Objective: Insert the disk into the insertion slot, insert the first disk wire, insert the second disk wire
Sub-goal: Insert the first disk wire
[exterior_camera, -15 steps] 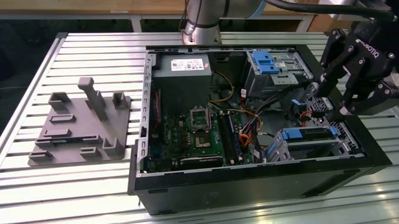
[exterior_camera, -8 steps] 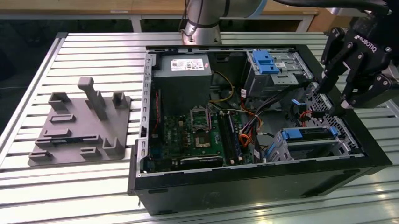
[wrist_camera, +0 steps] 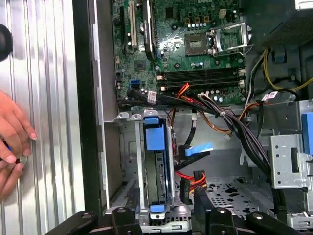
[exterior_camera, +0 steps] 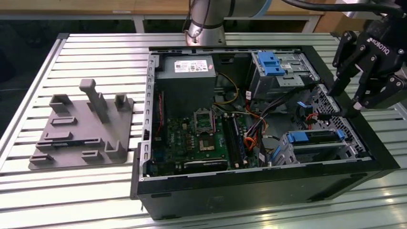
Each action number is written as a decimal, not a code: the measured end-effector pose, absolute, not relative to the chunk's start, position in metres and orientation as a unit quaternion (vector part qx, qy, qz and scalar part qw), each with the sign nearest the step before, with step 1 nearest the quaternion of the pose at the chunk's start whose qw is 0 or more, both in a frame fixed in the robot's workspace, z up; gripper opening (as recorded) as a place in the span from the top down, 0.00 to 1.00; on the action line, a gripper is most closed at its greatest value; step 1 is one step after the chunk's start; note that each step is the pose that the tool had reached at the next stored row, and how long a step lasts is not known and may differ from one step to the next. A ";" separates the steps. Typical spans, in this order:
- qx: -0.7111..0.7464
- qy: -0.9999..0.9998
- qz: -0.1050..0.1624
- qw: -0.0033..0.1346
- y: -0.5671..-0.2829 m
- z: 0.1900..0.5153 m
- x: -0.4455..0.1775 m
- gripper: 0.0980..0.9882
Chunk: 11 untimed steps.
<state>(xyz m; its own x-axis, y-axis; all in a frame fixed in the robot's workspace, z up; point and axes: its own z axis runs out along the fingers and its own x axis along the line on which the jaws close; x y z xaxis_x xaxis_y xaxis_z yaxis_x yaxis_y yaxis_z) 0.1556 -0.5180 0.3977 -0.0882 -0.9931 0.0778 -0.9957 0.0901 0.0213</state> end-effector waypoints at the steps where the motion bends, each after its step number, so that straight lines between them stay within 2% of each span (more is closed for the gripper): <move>1: 0.674 -0.737 0.021 0.038 -0.515 0.397 0.157 0.48; 11: 0.664 -0.745 0.029 0.046 -0.502 0.383 0.160 0.48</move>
